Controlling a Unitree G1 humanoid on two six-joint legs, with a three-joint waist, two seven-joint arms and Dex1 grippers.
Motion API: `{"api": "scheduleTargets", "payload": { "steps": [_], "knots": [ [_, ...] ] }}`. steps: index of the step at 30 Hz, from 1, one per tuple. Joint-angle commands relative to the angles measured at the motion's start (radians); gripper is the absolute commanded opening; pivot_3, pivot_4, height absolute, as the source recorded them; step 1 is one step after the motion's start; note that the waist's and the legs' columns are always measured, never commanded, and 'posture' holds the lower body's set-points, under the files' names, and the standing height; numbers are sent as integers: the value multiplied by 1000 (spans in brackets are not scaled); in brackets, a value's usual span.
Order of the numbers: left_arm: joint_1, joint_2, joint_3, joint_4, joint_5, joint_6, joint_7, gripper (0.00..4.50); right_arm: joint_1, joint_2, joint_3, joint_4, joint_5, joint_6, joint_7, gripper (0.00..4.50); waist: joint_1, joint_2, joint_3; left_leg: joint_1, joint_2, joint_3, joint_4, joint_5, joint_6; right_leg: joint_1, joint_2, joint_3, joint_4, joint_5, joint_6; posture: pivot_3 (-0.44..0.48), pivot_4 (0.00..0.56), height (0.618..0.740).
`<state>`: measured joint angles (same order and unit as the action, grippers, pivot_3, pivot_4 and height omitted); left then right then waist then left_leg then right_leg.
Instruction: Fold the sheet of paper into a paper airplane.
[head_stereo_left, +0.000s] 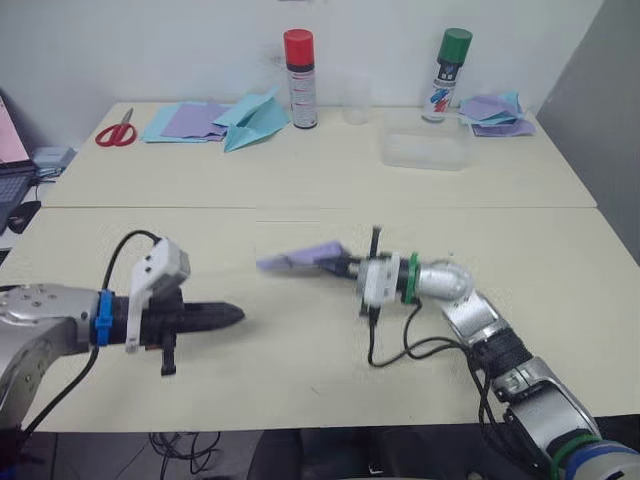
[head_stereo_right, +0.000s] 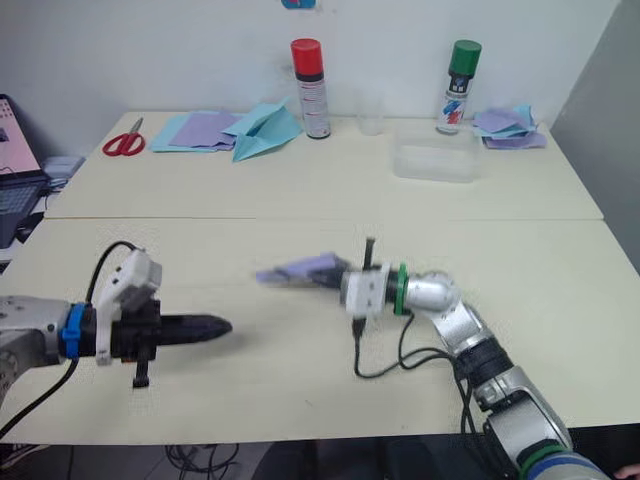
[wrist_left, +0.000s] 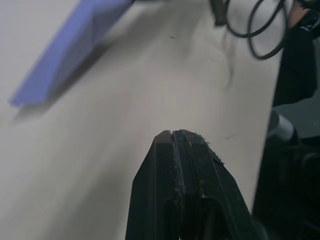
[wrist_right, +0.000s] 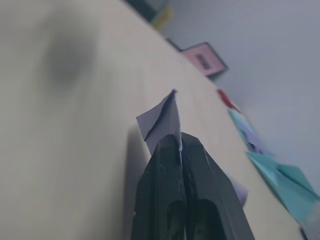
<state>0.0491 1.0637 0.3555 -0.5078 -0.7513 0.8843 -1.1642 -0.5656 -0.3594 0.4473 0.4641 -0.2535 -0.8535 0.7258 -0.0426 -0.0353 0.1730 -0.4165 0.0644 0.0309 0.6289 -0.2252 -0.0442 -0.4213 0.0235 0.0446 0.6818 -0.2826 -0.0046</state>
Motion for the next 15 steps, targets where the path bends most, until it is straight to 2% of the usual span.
{"api": "scheduleTargets", "payload": {
  "steps": [1, 4, 7, 8, 14, 15],
  "knots": [
    [62, -8, 55, -84, -48, 16, 13, 0, 13, -49, 33, 57, -56, -236, -40, 33, 2, 0, 0, 0, 0, 0, 1, 0, 0, 0, 0, 1, 0, 0, 0, 0, 150, 740],
    [95, -15, 56, -96, -51, 6, 28, 0, 35, -94, 68, 76, -5, -248, 12, 33, 3, 0, 0, 3, -1, -1, 2, 0, 0, 3, -1, 1, 0, -1, 2, 0, 150, 740],
    [81, -22, 14, -80, -32, -19, 46, 0, 70, -118, 95, 38, 124, -134, 117, 617, 12, -2, 1, 14, -1, -1, 2, 0, 0, 15, -1, 1, -1, -2, 0, 0, 150, 740],
    [72, -25, -1, -74, -28, -24, 51, 0, 74, -122, 98, 25, 142, -121, 135, 932, 13, -2, 1, 19, -1, -1, 1, 0, 0, 19, -2, 1, 0, -4, -2, 0, 150, 740],
    [2, -65, -91, -7, 20, -76, 92, 0, 110, -211, 68, -76, 303, -35, 266, 3202, 14, -2, 1, 18, -1, -1, 2, 0, 0, 18, -2, 1, 1, -2, -1, 0, 150, 740],
    [-9, -73, -102, 6, 31, -85, 100, 0, 116, -227, 62, -96, 325, -25, 283, 3468, 15, -2, 1, 18, -1, -1, 2, 0, 0, 18, -2, 1, 1, -2, -1, 0, 150, 740]
  ]
}}
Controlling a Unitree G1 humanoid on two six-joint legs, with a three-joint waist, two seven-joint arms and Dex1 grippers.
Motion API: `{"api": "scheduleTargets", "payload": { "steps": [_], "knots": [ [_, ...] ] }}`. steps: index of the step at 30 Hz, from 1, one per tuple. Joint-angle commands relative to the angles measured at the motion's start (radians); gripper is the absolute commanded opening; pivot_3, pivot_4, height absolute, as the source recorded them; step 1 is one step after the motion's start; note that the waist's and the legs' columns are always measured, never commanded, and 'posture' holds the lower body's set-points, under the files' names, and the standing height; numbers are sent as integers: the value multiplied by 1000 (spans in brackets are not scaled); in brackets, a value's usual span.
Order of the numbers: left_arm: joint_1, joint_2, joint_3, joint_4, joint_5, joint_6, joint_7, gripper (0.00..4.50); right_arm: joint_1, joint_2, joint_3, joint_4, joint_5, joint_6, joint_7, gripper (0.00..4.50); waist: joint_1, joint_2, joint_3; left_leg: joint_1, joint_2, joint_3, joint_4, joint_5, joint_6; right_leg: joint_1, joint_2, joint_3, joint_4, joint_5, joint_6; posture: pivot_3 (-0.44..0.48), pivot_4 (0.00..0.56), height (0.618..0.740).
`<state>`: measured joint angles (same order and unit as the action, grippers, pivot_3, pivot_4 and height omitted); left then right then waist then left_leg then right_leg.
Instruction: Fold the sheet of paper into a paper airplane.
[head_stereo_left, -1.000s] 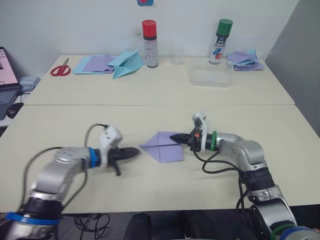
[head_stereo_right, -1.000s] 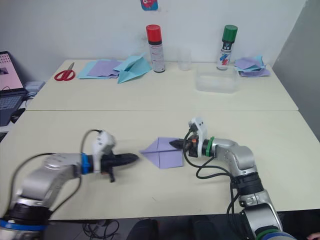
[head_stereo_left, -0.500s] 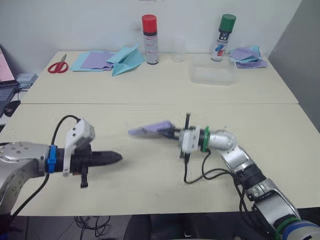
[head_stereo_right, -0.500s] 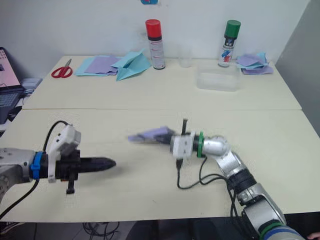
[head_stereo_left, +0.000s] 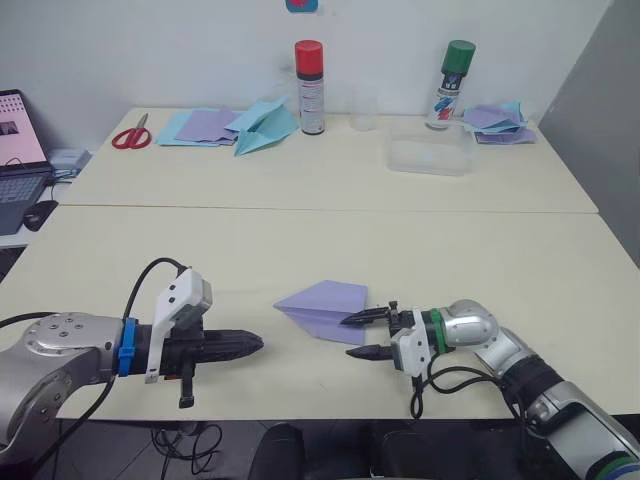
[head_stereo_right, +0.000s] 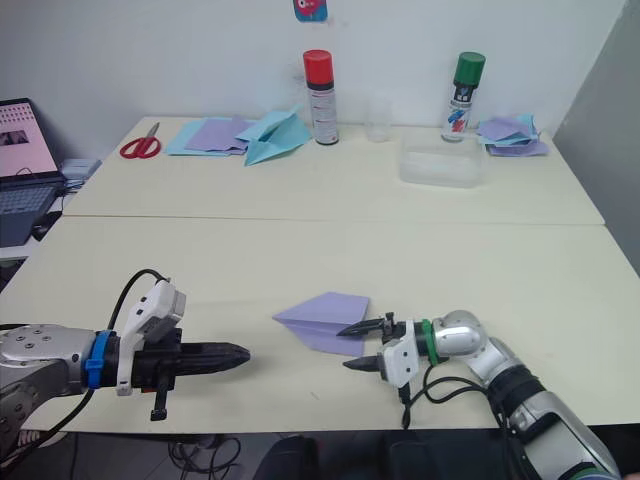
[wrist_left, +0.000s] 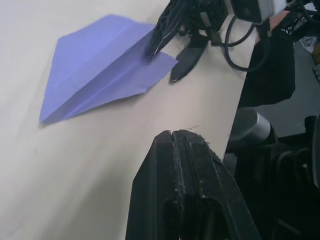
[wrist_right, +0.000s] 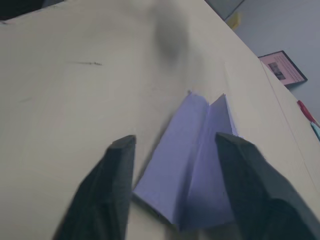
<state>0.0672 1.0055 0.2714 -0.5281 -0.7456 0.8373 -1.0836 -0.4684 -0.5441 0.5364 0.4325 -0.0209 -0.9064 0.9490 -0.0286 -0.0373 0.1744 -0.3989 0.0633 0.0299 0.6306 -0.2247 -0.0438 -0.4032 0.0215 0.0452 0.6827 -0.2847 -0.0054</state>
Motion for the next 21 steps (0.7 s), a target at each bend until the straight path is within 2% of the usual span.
{"api": "scheduleTargets", "payload": {
  "steps": [1, 4, 7, 10, 14, 15, 17, 21],
  "knots": [
    [-39, -24, -30, 40, 37, -50, 27, 0, 26, -58, -35, -87, 111, 42, 73, 3468, 1, 0, 0, 0, 0, 0, 0, 0, 0, 0, 0, 0, 0, 0, 0, 0, 150, 740],
    [-146, -111, -124, 148, 136, -150, 85, 0, 55, -100, -79, -239, 237, 193, 100, 3468, 3, 1, 1, -1, 0, 0, -1, 0, 0, -1, 0, 0, 0, 0, 0, 0, 150, 740],
    [-272, -211, -222, 277, 254, -262, 138, 0, 48, -71, -127, -353, 320, 400, 67, 2810, 4, 0, 0, -1, 0, 0, 0, 0, 0, 0, 2, -1, 1, 1, 1, 0, 150, 740],
    [-376, -289, -291, 381, 318, -323, 146, 0, 9, -5, -152, -409, 303, 576, -2, 1739, 0, 0, 0, -1, 0, 1, 2, 0, 0, 0, 3, 0, 1, 2, 2, 0, 150, 740],
    [-389, -301, -358, 415, 355, -356, 93, 0, -9, 44, -173, -475, 309, 812, -55, 241, -2, 0, 0, -2, 0, 1, 2, 0, 0, -1, 7, 1, 1, 3, 1, 0, 150, 740],
    [-384, -296, -367, 413, 357, -356, 81, 0, -7, 50, -177, -497, 320, 879, -63, 42, -1, 0, 0, -2, 0, 1, 1, 0, 0, -2, 7, 1, 1, 5, -2, 0, 150, 740],
    [-370, -288, -376, 402, 358, -350, 65, 0, -1, 53, -180, -535, 325, 995, -75, 42, 0, 0, 0, -3, 1, 1, 1, 0, 0, -2, 7, 0, 1, 5, -2, 0, 150, 740],
    [-334, -267, -401, 393, 386, -365, 42, 0, 28, 62, -163, -579, 278, 1107, -97, 42, 0, 0, 0, -3, 1, 1, 0, 0, 0, -3, 6, 0, 0, 5, -3, 0, 150, 740]
  ]
}}
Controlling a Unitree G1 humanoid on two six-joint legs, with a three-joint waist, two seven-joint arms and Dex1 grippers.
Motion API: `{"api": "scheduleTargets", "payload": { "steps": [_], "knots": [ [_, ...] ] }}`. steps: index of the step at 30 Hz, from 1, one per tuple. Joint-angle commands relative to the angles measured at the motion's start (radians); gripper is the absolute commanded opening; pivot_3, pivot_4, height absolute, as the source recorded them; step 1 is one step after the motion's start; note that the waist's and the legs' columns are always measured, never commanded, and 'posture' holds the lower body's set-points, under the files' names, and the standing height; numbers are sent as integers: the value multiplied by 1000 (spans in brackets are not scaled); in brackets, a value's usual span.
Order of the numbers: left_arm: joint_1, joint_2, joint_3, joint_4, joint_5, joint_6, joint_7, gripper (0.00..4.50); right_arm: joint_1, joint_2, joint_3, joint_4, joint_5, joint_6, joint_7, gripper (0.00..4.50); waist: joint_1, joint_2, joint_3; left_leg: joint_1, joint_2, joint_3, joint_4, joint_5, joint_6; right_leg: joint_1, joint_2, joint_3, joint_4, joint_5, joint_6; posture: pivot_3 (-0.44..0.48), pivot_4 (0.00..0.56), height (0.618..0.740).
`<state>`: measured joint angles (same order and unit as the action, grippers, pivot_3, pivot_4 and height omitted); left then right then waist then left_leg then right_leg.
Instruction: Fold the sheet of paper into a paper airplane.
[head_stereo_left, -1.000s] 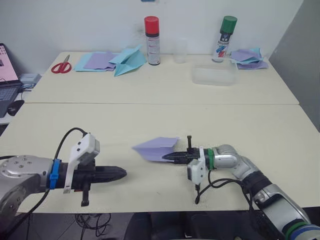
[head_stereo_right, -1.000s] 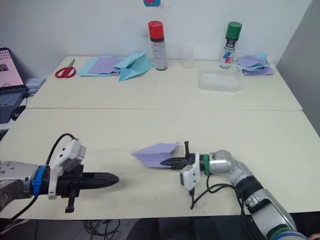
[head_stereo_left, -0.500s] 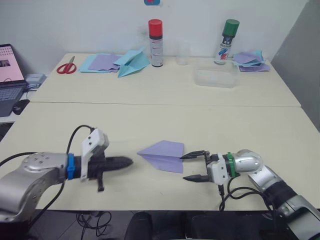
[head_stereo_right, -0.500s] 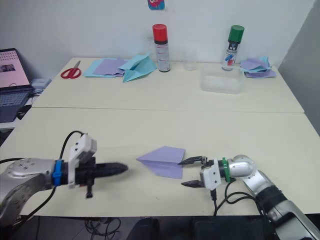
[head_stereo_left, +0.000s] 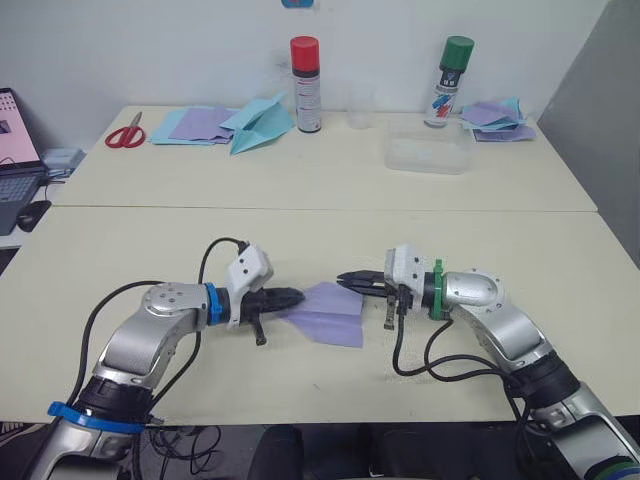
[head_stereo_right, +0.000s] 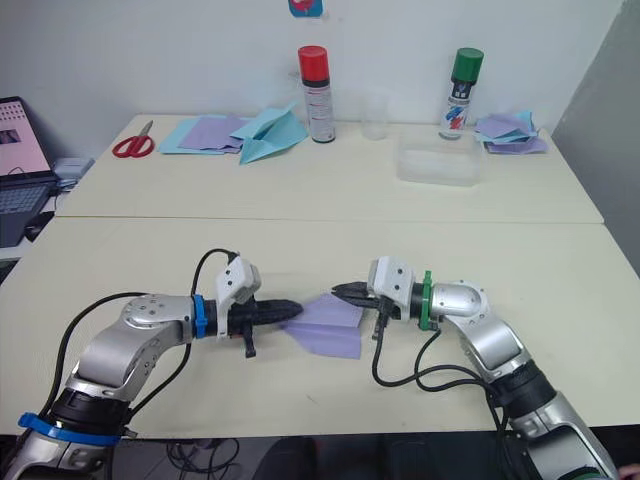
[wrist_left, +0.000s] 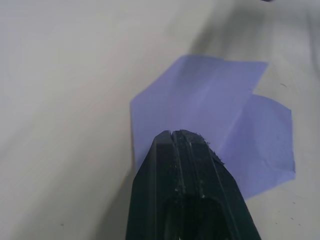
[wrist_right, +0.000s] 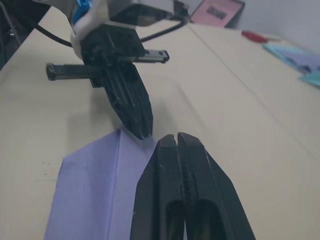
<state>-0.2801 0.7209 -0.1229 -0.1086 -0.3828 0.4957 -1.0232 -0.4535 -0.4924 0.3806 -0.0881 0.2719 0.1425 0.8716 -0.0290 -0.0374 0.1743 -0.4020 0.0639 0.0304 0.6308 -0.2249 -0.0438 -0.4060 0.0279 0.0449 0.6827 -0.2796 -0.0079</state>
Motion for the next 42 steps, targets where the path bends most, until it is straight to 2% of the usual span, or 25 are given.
{"api": "scheduleTargets", "payload": {
  "steps": [1, 2, 10, 14, 17, 24, 34, 40, 42],
  "knots": [
    [20, 17, -15, -28, 33, -31, -20, 0, 21, 12, -6, -65, -26, 64, -23, 42, 0, 0, 0, 0, 0, 0, 0, 0, 0, 0, 0, 0, 0, 0, 0, 0, 150, 740],
    [28, 15, -26, -33, 43, -36, -21, 0, 29, 13, -7, -70, -38, 72, -27, 42, 0, 0, 0, 0, 0, 0, 0, 0, 0, 0, 0, 0, 0, -3, 4, 0, 150, 740],
    [83, 0, -117, -32, 139, -100, -20, 0, 52, 24, -26, -56, -87, 97, -42, 42, 0, 0, 0, 1, -1, 1, 1, 0, 0, 1, 0, 0, 0, -3, 5, 0, 150, 740],
    [115, -5, -100, -45, 145, -105, 1, 0, 66, 33, -89, -89, -8, 218, -43, 42, 0, 0, -1, 1, 0, 1, 1, 0, 0, 1, 0, 0, 0, -3, 5, 0, 150, 740],
    [142, 0, -81, -50, 144, -116, 14, 0, 75, 34, -156, -123, 102, 399, -45, 649, 0, 0, -1, 1, 0, 1, 1, 0, 0, 1, 0, 1, 0, -3, 5, 0, 150, 740],
    [156, -7, -59, -29, 145, -122, 38, 0, 85, 77, -246, -130, 275, 805, -137, 3152, -3, 1, -2, 2, 0, 1, 0, 0, 0, 1, 1, 1, 1, -3, 5, 0, 150, 740],
    [138, -31, -60, -8, 151, -131, 46, 0, 62, 151, -332, -155, 416, 1163, -249, 3152, -3, 2, -6, 2, 0, 1, 1, 0, 0, 2, 2, 1, 1, -2, 5, 0, 150, 740],
    [143, -30, -57, -5, 146, -129, 43, 0, 65, 236, -349, -108, 407, 1134, -302, 3152, -3, 3, -7, 2, 0, 1, 1, 0, 0, 2, 3, 0, 1, -2, 5, 0, 150, 740],
    [144, -31, -56, -1, 146, -131, 43, 0, 71, 247, -339, -58, 376, 1050, -287, 3152, -3, 3, -7, 2, 0, 1, 1, 0, 0, 2, 4, 0, 1, -2, 5, 0, 150, 740]
  ]
}}
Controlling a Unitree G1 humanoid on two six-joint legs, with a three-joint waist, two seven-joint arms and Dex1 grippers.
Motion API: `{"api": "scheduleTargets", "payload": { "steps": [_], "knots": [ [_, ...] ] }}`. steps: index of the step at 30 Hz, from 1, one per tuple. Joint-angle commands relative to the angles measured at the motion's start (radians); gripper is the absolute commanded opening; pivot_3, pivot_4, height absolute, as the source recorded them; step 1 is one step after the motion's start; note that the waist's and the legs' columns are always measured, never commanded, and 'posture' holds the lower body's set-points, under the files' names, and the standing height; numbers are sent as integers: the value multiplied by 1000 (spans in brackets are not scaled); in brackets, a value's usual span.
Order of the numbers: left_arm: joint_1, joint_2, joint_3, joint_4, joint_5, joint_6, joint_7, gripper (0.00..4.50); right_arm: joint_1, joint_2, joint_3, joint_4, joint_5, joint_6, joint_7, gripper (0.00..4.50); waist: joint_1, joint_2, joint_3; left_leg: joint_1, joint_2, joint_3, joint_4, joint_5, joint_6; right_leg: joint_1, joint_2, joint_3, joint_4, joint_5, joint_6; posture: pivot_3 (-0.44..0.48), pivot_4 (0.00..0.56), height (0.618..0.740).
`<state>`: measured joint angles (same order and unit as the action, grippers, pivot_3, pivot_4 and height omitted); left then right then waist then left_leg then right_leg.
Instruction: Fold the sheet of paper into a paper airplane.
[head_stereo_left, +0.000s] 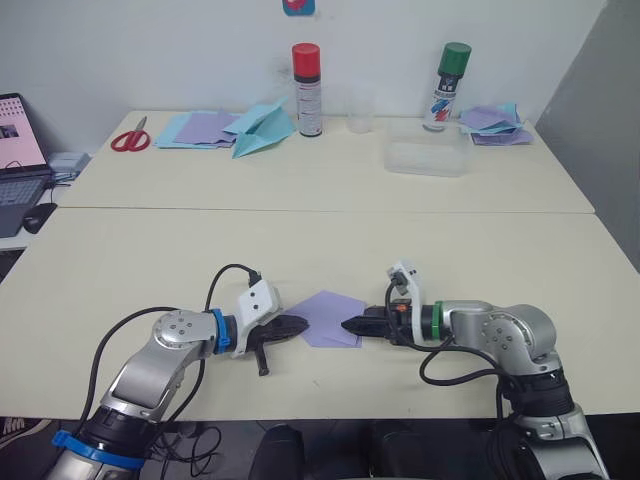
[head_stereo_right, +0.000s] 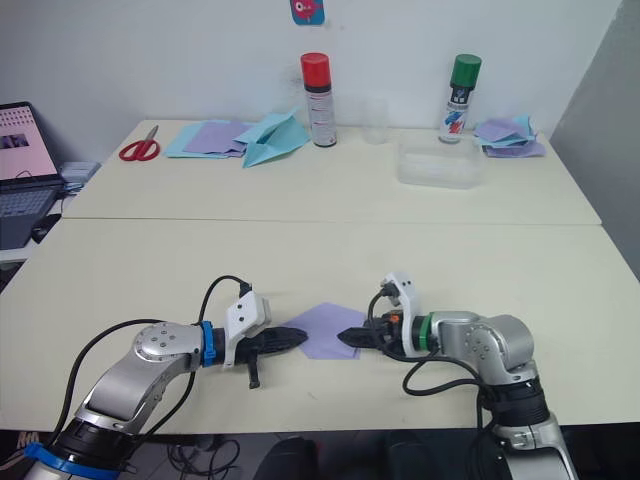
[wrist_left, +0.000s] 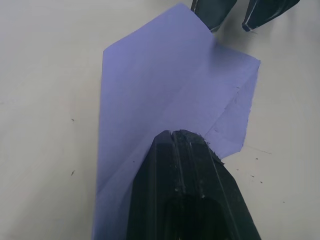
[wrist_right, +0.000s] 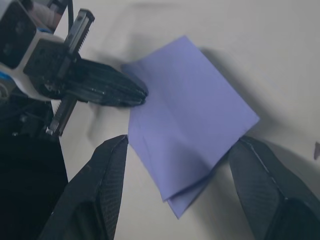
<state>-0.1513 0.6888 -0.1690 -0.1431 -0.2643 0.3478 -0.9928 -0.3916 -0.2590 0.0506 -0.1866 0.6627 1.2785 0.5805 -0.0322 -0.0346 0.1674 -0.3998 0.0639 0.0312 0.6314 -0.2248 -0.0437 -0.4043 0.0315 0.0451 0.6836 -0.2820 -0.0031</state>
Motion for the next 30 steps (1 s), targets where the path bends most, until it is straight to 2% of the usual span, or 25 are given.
{"api": "scheduleTargets", "payload": {
  "steps": [1, 6, 12, 18, 21, 27, 29, 30],
  "knots": [
    [16, 0, -10, 35, 27, 16, 13, 0, 11, 14, -3, 56, -25, -113, 11, 3152, 0, 0, 0, 0, 0, 0, 0, 0, 0, 0, 0, 0, 0, 0, 0, 0, 150, 740],
    [16, 0, -15, 38, 25, 15, 4, 0, -21, 103, -55, 151, 14, -185, 22, 3152, 0, 1, -4, 0, 0, 0, 0, 0, 0, 0, 1, 0, 0, 0, 0, 0, 150, 740],
    [-4, 12, -15, 61, 36, 7, -7, 0, -47, 148, 23, 241, -39, -293, 60, 3152, 0, 1, -4, 0, 0, 0, 0, 0, 0, 0, 1, 0, 0, 1, 0, 0, 150, 740],
    [-11, 19, -13, 67, 40, 5, -17, 0, -66, 175, 47, 307, -76, -378, 81, 3152, -1, 2, -5, 1, 0, 0, 0, 0, 0, 0, 1, 0, 1, 1, -1, 0, 150, 740],
    [-6, 22, -12, 63, 40, 5, -16, 0, -54, 140, 76, 284, -85, -401, 133, 2575, 0, 2, -5, 1, 1, 0, 0, 0, 0, 0, 1, 0, 1, 1, -1, 0, 150, 740],
    [0, 30, -9, 60, 38, 3, -19, 0, -30, 103, 147, 241, -130, -463, 174, 431, -1, 2, -6, 1, 1, 0, 0, 0, 0, 0, 1, 0, 1, 1, -1, 0, 150, 740],
    [-1, 31, -9, 61, 38, 2, -19, 0, -29, 107, 162, 232, -148, -501, 175, 35, -1, 2, -6, 1, 1, 0, 0, 0, 0, 0, 1, 0, 1, 1, -1, 0, 150, 740],
    [0, 32, -9, 60, 37, 2, -18, 0, -28, 104, 174, 224, -165, -529, 180, 35, -1, 2, -6, 1, 1, 0, 0, 0, 0, 0, 1, 0, 1, 1, -1, 0, 150, 740]
  ]
}}
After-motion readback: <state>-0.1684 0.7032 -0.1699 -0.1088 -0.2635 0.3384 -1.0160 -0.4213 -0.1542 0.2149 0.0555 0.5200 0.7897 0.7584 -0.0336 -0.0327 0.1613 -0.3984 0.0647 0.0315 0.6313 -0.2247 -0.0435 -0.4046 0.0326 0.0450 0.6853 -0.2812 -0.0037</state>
